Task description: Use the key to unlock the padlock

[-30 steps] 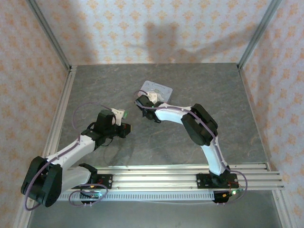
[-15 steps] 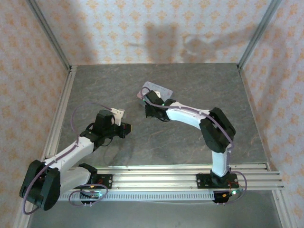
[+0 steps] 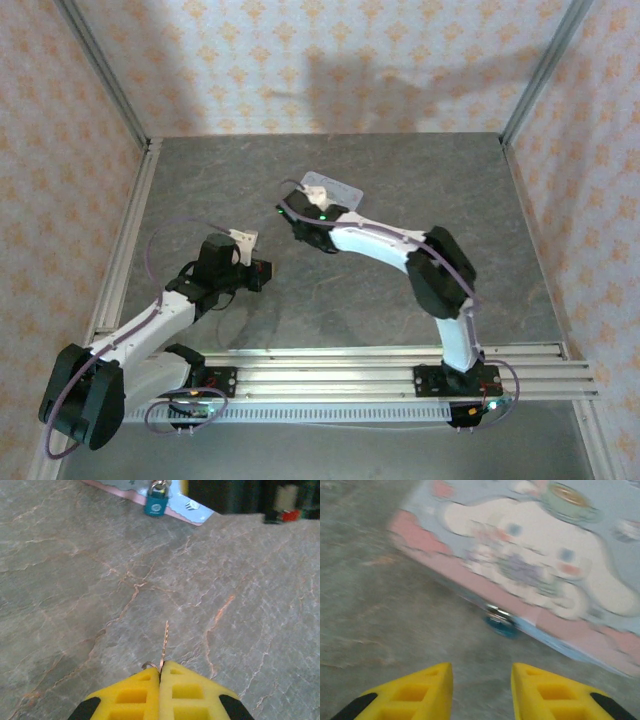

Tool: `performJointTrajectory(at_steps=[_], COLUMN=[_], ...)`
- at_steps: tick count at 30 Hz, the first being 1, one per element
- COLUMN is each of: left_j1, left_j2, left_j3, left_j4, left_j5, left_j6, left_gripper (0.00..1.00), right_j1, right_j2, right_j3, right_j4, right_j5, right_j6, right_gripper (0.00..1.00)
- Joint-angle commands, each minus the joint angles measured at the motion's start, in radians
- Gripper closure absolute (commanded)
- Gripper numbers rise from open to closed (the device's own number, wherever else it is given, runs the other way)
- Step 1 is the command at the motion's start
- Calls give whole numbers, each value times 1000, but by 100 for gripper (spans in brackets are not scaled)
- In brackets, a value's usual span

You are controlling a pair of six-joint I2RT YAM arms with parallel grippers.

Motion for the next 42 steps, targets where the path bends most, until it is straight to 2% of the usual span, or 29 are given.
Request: performJointTrajectory(at_steps=[1,8,13,16,19,23,29,36,42], left_j1=[-5,-5,-5,-5,-5,-5,-5,-5,-5], left_j2=[3,22,49,59,60,57,29,-42,-62], left_j3=[31,15,9,16,26,31,13,-21,-25], left_j4=[-60,-60,-46,-55,-74,-91,-101,-127,-112], left_j5=[-69,-103,-106,-111,-119,-125,-136,-160,-123], left_j6=[-30,-75,-86,-80,-71,-68,-86,-110,-102], left_gripper=[100,100,100,100,100,100,100,100,100], right_j1=[34,23,-39,-74,-104,-127,-122,-112,-109], right_j2=[125,335,546,638,635,594,416,174,3], right_j3=[156,514,877,1021,991,905,563,133,83], right_j4=[-67,-98,-250,-316,-315,-341,-257,-134,-140], right_j5=[89,148,91,50,3,-122,-290,-344,-335], right_j6=[21,-81,-149,-178,-198,-273,-406,-442,-364], right_gripper=[67,63,61,60,60,64,69,72,63])
